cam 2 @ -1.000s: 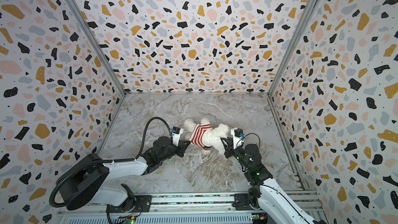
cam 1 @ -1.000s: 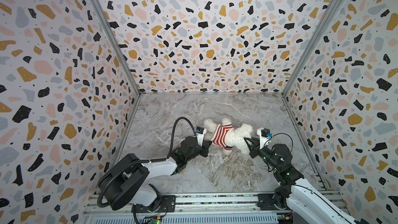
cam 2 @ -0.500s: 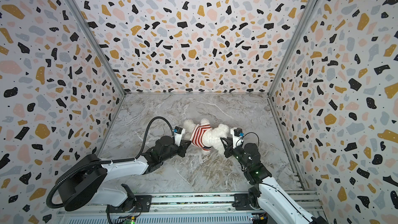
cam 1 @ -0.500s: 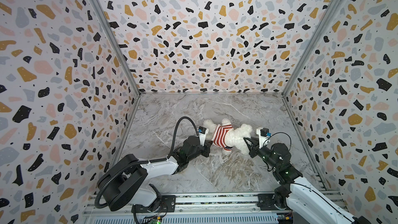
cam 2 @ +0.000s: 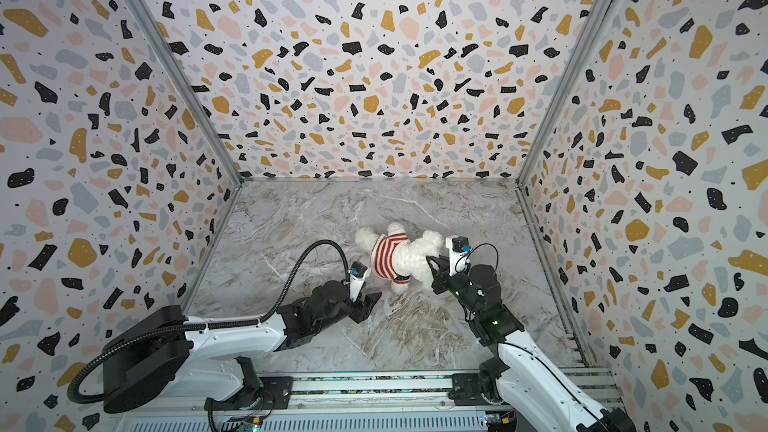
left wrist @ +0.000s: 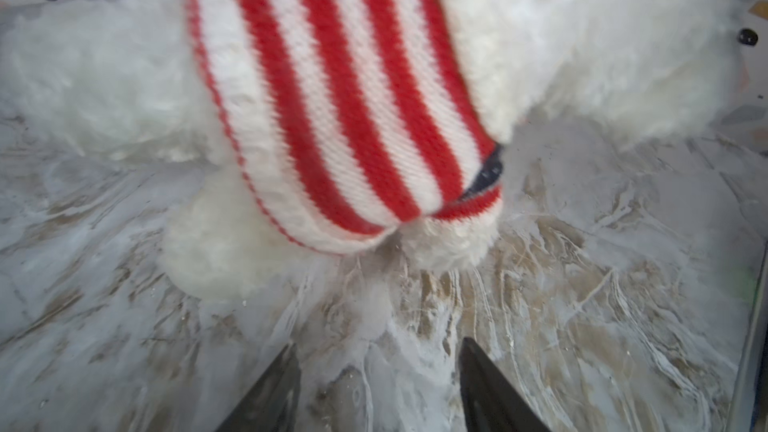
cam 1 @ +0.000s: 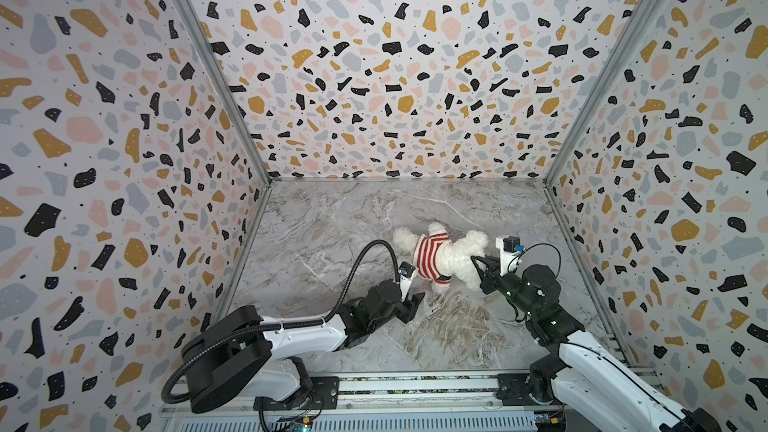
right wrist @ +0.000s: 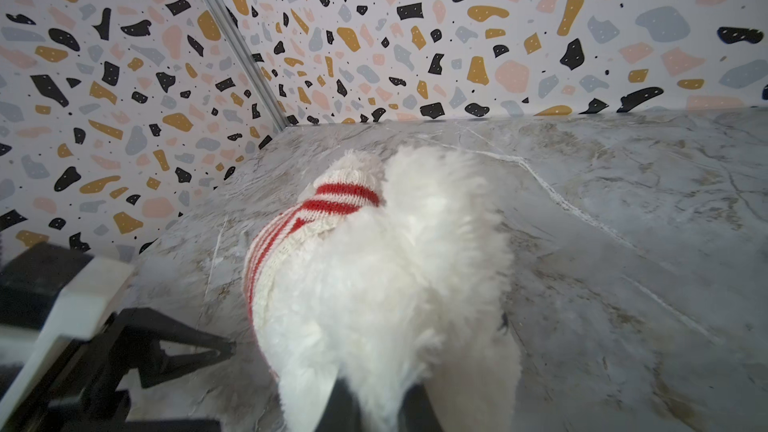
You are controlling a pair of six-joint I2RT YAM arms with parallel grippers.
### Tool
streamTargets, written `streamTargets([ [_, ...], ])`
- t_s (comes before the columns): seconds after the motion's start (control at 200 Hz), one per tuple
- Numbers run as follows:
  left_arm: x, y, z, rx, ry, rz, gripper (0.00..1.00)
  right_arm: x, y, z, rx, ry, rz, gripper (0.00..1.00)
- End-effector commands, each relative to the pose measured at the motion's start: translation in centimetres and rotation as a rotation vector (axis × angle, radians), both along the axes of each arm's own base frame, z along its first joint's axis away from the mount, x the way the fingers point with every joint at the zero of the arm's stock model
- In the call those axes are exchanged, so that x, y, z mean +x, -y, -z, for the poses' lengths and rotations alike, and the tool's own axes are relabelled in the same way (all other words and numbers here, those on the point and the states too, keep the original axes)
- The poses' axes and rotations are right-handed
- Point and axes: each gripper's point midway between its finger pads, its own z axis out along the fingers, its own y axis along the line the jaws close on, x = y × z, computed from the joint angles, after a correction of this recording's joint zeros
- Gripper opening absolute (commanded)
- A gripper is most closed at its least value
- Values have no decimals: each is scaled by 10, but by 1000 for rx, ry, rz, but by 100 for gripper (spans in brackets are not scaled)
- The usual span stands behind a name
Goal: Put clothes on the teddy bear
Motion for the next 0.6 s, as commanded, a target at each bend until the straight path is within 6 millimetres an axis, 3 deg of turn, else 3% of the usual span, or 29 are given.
streamTargets([
  [0.0, 0, 12, -5, 3, 76, 0, 66, 8, 3, -11, 29, -18, 39, 0],
  [0.3, 9, 59, 2, -71, 108, 22, 65, 15, 7, 5, 35, -103, 92, 0],
  [0.596, 25, 80, 18, -103, 117, -20, 57, 16, 11, 10, 36, -129, 116, 0],
])
